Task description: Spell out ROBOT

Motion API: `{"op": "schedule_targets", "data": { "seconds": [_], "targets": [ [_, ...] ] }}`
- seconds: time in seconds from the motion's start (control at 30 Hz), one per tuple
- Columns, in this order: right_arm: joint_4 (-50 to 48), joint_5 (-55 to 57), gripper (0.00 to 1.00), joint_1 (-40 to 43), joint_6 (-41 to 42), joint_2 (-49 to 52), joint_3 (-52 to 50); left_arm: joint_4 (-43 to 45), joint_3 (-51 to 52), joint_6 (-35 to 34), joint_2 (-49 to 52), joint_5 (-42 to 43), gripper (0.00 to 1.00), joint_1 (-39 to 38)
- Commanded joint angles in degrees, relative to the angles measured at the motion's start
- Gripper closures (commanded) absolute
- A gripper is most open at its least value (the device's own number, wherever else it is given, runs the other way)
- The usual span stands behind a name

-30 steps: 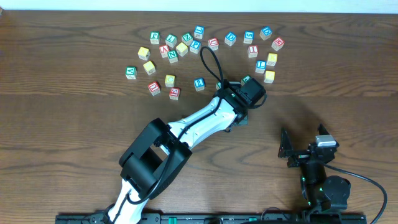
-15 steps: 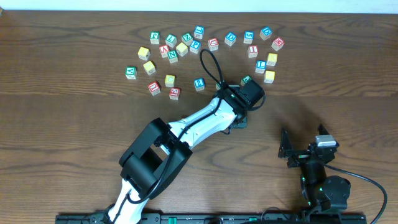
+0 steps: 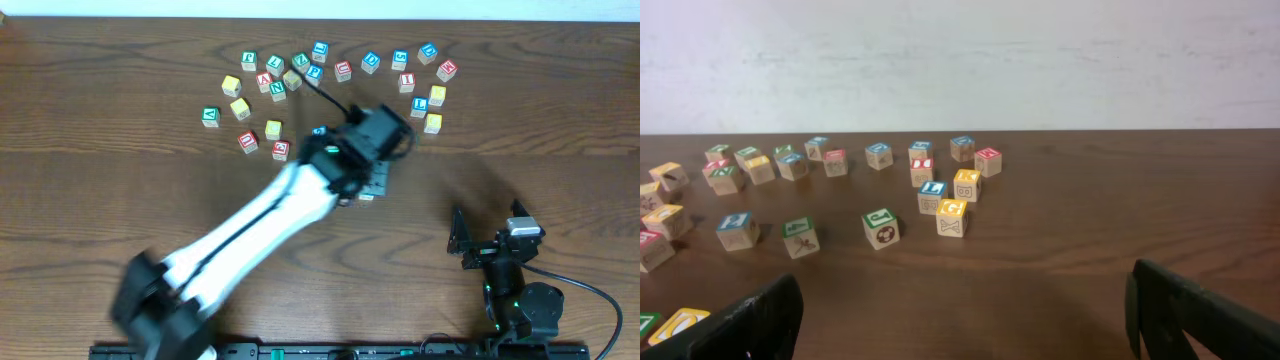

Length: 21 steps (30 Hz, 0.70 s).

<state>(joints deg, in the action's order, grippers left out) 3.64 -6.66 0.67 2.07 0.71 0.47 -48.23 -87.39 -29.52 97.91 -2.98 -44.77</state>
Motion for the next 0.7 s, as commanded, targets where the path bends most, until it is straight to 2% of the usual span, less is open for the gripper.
{"op": "schedule_targets", "data": {
  "seconds": [0.0, 0.17, 0.37, 0.53, 0.67],
  "targets": [
    [0.2, 0.07, 0.01, -0.24, -0.85, -0.33, -0.15, -4.76, -0.87, 3.85, -5.95, -0.48, 0.48, 6.27],
    [0.2, 0.07, 0.01, -0.24, -0.85, -0.33, -0.15, -10.93, -0.85, 6.75, -10.34, -0.46, 0.48, 17.55],
    [0.2, 0.07, 0.01, -0.24, -0.85, -0.33, -0.15, -14.97, 0.02, 10.12, -9.86, -0.42, 0.48, 31.93],
    [0.2, 0.07, 0.01, -0.24, -0.85, -0.33, -0.15, -14.51, 3.23, 13.18, -9.81, 1.18, 0.51, 40.44],
    [0.2, 0.07, 0.01, -0.24, -0.85, -0.33, -0.15, -14.23, 8.52, 13.4, -9.81, 4.24, 0.56, 43.69]
  ]
}}
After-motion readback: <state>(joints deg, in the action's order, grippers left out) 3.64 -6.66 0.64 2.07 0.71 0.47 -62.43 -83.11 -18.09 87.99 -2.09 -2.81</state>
